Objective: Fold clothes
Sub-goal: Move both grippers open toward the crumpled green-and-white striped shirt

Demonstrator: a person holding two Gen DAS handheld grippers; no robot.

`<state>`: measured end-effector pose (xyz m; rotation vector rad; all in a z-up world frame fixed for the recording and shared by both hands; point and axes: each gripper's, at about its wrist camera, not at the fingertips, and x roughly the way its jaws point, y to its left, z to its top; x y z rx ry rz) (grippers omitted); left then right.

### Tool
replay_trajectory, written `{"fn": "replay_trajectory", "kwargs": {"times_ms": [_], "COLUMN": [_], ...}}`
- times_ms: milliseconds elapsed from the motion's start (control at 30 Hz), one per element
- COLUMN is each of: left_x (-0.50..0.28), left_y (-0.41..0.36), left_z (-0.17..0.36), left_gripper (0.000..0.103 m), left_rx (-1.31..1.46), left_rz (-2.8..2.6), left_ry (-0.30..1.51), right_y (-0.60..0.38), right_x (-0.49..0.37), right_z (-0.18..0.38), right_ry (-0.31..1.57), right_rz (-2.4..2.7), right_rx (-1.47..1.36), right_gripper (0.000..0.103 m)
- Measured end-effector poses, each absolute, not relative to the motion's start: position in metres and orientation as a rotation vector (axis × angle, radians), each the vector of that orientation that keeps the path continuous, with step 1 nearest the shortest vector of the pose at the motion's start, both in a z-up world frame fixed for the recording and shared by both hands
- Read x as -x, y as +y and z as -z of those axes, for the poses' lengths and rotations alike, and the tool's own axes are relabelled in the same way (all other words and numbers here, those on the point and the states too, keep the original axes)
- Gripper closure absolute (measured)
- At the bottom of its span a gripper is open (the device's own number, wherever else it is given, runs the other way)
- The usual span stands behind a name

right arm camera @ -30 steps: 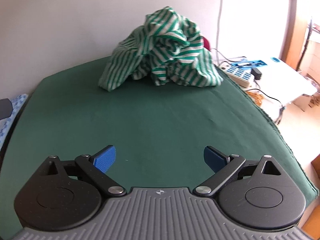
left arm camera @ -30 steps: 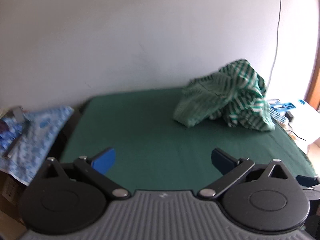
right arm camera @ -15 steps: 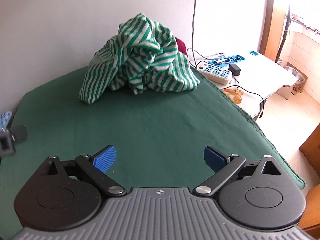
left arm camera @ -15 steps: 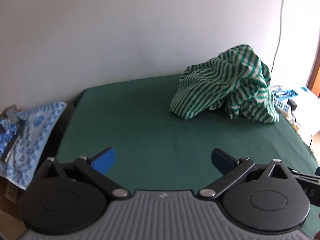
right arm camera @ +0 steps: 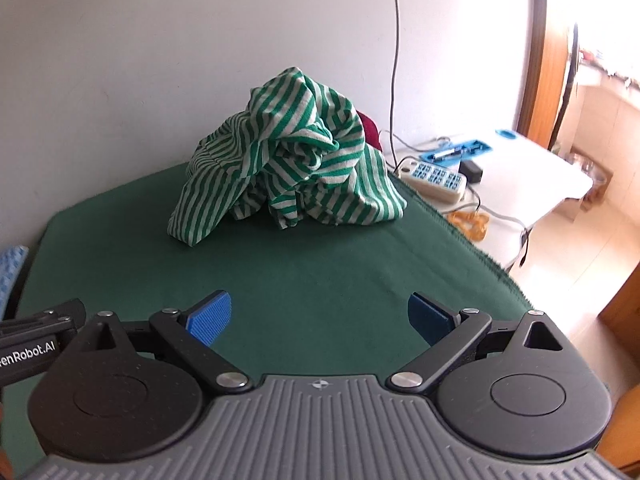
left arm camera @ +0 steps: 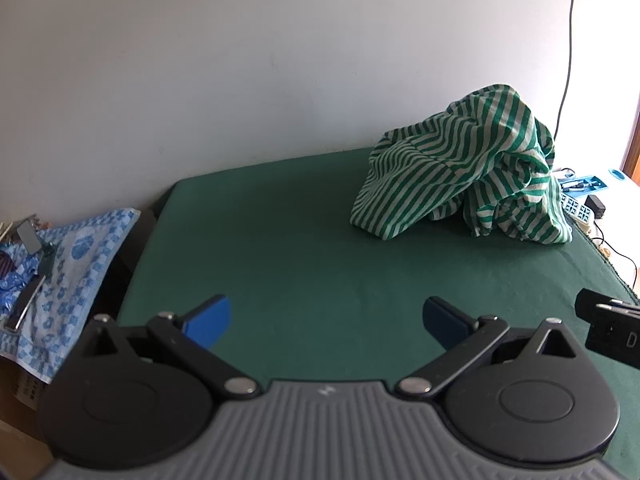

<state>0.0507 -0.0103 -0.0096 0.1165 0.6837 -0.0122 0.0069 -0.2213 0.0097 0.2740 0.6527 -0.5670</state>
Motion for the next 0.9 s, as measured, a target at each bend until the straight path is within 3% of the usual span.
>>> {"fn": "replay_trajectory", "kwargs": {"times_ms": [900], "left_x": [-0.056], "left_y": [-0.025], "left_z": [0.014], "left_gripper": [0.001], "left_rx": [-0.109], "left_rz": [0.076], "left_ry": [0.766], "right_y": [-0.215], "right_x": [-0.005], "right_z": [0.001], "right_ry": [0.682], "right_rz": [0.538], "right_rx": [-0.27], "right_gripper": [0.006]}}
